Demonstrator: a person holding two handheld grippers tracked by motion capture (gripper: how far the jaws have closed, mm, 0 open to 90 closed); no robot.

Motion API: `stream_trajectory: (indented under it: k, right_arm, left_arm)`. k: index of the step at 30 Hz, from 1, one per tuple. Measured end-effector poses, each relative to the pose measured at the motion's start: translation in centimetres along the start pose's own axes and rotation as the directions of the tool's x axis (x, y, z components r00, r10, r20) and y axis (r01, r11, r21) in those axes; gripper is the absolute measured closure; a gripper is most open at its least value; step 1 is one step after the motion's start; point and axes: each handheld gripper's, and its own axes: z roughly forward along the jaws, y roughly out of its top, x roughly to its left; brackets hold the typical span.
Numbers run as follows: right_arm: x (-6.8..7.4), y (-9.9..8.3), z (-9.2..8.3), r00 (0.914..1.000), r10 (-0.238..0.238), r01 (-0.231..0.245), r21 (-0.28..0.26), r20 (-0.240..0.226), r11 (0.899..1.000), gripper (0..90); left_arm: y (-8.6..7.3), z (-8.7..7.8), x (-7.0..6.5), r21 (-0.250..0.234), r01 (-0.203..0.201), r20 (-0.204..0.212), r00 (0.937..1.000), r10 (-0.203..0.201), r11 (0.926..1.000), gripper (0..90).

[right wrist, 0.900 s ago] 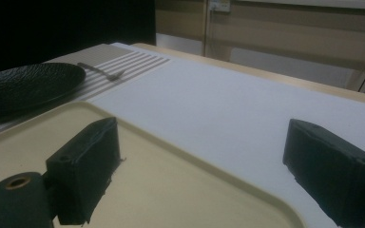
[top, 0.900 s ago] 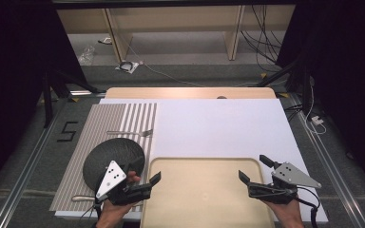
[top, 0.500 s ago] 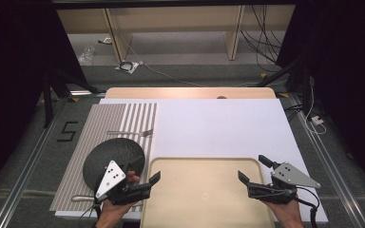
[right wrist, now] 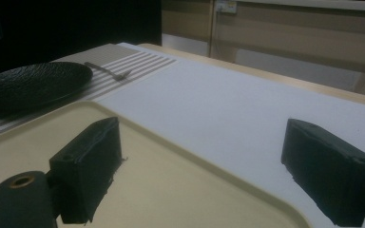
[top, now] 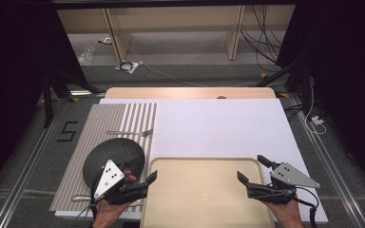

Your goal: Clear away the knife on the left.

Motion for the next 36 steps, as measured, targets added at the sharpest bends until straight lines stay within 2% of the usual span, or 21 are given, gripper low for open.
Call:
stream_trajectory:
  k: [4,13,15,19,20,21,23,25,26,27,29,31,32,33,34,36]
  right_arm:
    - [0.1,0.0,0.1,1.0000,-0.002,0.002,-0.001,-0.007,1.000,14.1]
    - [0.0,0.1,0.0,0.9999,0.003,-0.003,-0.004,-0.011,1.000,14.2]
    - [0.0,0.1,0.0,1.0000,0.004,-0.004,-0.005,-0.009,1.000,14.2]
    - [0.0,0.2,-0.1,1.0000,0.004,-0.004,-0.008,-0.007,1.000,14.2]
    - [-0.1,0.2,-0.1,1.0000,0.006,-0.006,-0.009,-0.008,1.000,14.2]
    - [-0.1,0.2,-0.1,0.9999,0.007,-0.007,-0.008,-0.007,1.000,14.2]
    - [-0.1,0.2,-0.1,1.0000,0.006,-0.006,-0.010,-0.007,1.000,14.2]
    - [-0.1,0.3,-0.2,0.9999,0.008,-0.008,-0.010,-0.007,1.000,14.3]
    - [-0.1,0.3,-0.1,0.9999,0.008,-0.008,-0.010,-0.007,1.000,14.3]
    - [-0.1,0.3,-0.2,0.9999,0.009,-0.009,-0.011,-0.007,1.000,14.3]
    - [-0.1,0.3,-0.2,0.9999,0.010,-0.010,-0.011,-0.007,1.000,14.3]
    - [-0.1,0.3,-0.2,0.9999,0.013,-0.013,-0.011,-0.010,1.000,14.3]
    - [-0.1,0.3,-0.2,0.9999,0.013,-0.014,-0.012,-0.010,1.000,14.3]
    - [-0.1,0.3,-0.2,0.9999,0.013,-0.013,-0.012,-0.011,1.000,14.3]
    - [-0.1,0.3,-0.2,0.9999,0.013,-0.013,-0.012,-0.010,1.000,14.3]
    - [-0.1,0.3,-0.1,0.9998,0.014,-0.014,-0.011,-0.011,1.000,14.3]
  left_arm:
    - [0.2,0.1,0.5,0.036,0.029,0.006,0.9995,-0.030,0.9989,20.0]
    - [1.3,-0.6,1.7,0.109,0.035,0.013,0.9992,-0.037,0.9935,20.1]
    - [1.4,-0.7,1.9,0.125,0.033,0.015,0.9993,-0.035,0.9916,20.1]
    - [1.4,-0.9,2.0,0.187,-0.001,0.022,0.9997,-0.003,0.9824,20.1]
    - [1.4,-0.9,2.0,0.187,-0.001,0.022,0.9997,-0.003,0.9824,20.1]
    - [1.4,-1.0,2.1,0.216,-0.014,0.024,0.9997,0.009,0.9762,20.1]
    - [1.4,-1.0,2.1,0.224,-0.017,0.024,0.9996,0.012,0.9743,20.1]
    - [1.4,-1.3,2.4,0.258,-0.026,0.023,0.9995,0.020,0.9659,20.1]
    - [1.4,-1.3,2.4,0.258,-0.026,0.023,0.9995,0.020,0.9659,20.3]
    - [1.4,-1.5,2.6,0.289,-0.039,0.019,0.9992,0.035,0.9565,20.8]
    - [1.4,-1.6,2.7,0.320,-0.065,0.015,0.9978,0.064,0.9451,21.1]
    - [1.4,-1.7,2.9,0.345,-0.072,0.017,0.9974,0.070,0.9357,21.2]
    - [1.4,-1.7,2.9,0.345,-0.072,0.017,0.9974,0.070,0.9357,21.2]
    - [1.4,-1.8,3.1,0.365,-0.081,0.015,0.9966,0.081,0.9273,21.2]
    - [1.3,-1.8,3.2,0.373,-0.084,0.012,0.9963,0.085,0.9240,21.2]
    - [1.3,-1.9,3.3,0.380,-0.084,0.012,0.9962,0.086,0.9210,21.3]
